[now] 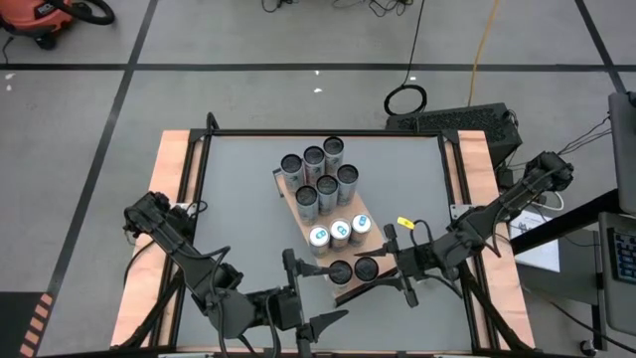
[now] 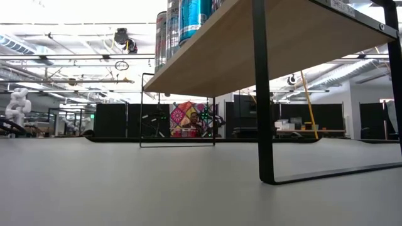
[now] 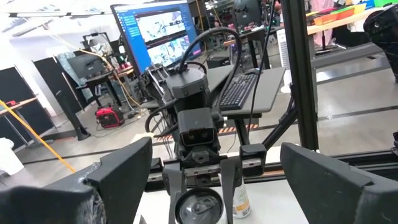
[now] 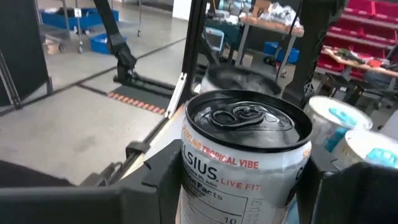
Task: Place canned beverage on shelf
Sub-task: Put the bottom white-yellow soda can on the shelf aligned with the other white-yellow soda can
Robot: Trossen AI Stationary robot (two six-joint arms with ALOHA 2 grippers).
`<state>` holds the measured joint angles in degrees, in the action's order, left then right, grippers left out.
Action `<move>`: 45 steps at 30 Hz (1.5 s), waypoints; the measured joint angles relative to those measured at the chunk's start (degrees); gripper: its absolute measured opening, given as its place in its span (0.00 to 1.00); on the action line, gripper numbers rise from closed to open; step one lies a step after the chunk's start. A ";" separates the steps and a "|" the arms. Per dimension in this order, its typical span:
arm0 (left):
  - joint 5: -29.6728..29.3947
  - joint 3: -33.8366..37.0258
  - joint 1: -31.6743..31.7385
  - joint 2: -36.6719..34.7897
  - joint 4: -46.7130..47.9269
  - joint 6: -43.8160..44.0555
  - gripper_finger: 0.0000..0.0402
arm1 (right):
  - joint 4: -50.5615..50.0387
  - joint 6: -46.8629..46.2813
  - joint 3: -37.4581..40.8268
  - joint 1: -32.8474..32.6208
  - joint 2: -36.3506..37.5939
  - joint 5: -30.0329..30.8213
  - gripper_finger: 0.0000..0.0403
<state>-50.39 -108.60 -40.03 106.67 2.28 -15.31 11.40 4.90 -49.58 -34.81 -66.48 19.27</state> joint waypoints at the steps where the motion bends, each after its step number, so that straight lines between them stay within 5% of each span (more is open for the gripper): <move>1: 0.00 0.00 0.00 0.01 0.00 0.00 0.89 | -0.49 -0.24 0.00 0.00 0.00 0.04 0.43; 11: 0.00 0.02 0.00 0.01 0.00 0.02 0.89 | -1.32 -2.22 0.00 0.02 0.02 1.18 0.43; 25: 0.79 0.02 0.00 0.01 0.71 1.49 0.89 | -1.60 -2.72 -0.09 0.02 0.17 2.25 0.65; 38: 0.79 0.02 -0.11 0.03 1.91 2.95 0.89 | -2.30 -2.73 -0.09 -0.63 6.11 3.14 0.67; 45: 0.77 0.02 -0.11 0.03 2.16 3.02 0.89 | -15.31 -7.33 -0.09 -2.87 11.61 3.14 0.67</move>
<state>-49.62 -108.57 -40.14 106.69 4.44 -12.29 -3.91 -2.43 -49.67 -37.68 -54.87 22.41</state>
